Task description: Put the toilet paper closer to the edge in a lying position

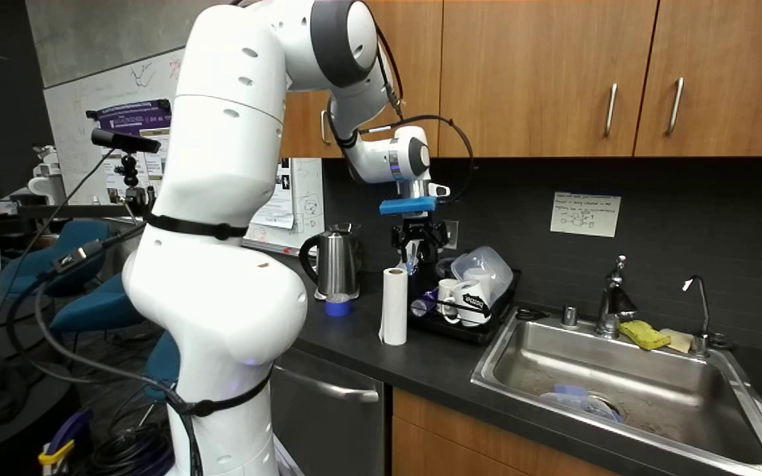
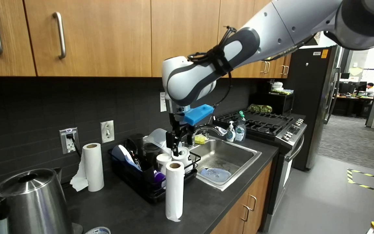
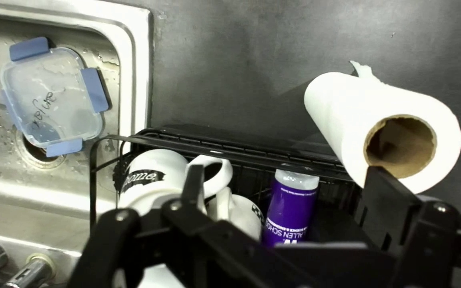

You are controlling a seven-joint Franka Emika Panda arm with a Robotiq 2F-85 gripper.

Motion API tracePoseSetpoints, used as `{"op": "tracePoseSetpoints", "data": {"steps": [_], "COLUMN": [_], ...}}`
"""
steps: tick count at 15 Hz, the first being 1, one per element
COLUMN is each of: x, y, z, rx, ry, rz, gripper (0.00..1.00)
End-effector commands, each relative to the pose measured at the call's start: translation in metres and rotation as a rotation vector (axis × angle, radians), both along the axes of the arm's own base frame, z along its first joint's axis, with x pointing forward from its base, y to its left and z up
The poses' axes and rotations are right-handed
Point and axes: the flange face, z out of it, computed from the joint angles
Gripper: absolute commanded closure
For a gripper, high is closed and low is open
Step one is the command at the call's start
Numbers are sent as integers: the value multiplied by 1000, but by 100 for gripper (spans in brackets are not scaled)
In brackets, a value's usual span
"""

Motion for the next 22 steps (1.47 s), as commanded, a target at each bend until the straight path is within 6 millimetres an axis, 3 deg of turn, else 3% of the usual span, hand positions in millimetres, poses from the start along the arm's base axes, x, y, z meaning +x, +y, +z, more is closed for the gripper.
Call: {"op": "tracePoseSetpoints", "data": {"steps": [1,6,14,22], "x": [-5,-16,-28,-18], "y": [-2,12,15,30], "z": [4,-4,-24,-36], "rx": [-28,-49,-79,-97], "ry": [-3,16,53,51], "rz": [-22,3,-3,27], "gripper": [0,0,0,0]}}
